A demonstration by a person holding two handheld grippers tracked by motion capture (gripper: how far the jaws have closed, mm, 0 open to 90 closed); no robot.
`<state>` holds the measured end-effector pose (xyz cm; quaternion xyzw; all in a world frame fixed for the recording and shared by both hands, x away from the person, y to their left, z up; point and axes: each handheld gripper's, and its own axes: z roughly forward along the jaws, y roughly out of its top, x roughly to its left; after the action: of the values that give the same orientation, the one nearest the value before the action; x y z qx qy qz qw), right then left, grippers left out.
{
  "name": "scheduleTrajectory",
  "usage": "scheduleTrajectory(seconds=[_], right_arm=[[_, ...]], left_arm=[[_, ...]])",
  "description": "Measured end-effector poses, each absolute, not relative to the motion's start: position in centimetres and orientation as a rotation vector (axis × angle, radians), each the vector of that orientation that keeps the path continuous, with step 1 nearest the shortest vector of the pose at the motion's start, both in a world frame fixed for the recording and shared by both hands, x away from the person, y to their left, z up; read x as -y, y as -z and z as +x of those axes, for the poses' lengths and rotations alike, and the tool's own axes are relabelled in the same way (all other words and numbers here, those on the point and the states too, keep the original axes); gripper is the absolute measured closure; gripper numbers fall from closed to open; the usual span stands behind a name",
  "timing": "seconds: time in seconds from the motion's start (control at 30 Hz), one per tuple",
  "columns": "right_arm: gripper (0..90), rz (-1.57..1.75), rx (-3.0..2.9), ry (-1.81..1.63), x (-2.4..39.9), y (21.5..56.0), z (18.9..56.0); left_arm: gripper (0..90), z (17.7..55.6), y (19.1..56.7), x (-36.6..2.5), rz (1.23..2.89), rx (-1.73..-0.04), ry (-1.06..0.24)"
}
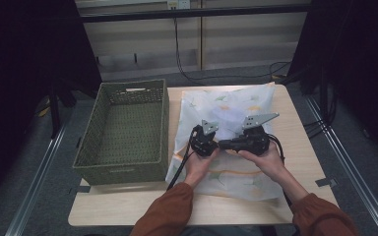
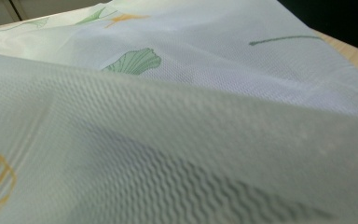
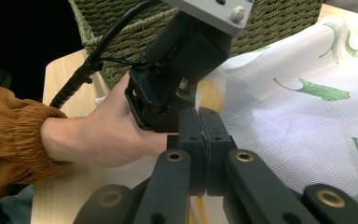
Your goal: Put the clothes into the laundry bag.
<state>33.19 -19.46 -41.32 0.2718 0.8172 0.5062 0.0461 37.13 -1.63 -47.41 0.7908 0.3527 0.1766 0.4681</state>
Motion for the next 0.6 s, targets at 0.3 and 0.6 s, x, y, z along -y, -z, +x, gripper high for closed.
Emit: scheduleTrajectory(seconds=[0.3,0.6], right_arm=[[89.9,0.810,-2.537,-1.530,19.9,41.8,33.4],[89.8,0.844,-2.582,-1.485,19.9,42.9,33.5]], left_arm=[[86.4,37.8,48.7,2.2,1.991,-0.867,-0.400],[70.3,37.7,50.0,2.3,2.099,-0.839,-0.348]])
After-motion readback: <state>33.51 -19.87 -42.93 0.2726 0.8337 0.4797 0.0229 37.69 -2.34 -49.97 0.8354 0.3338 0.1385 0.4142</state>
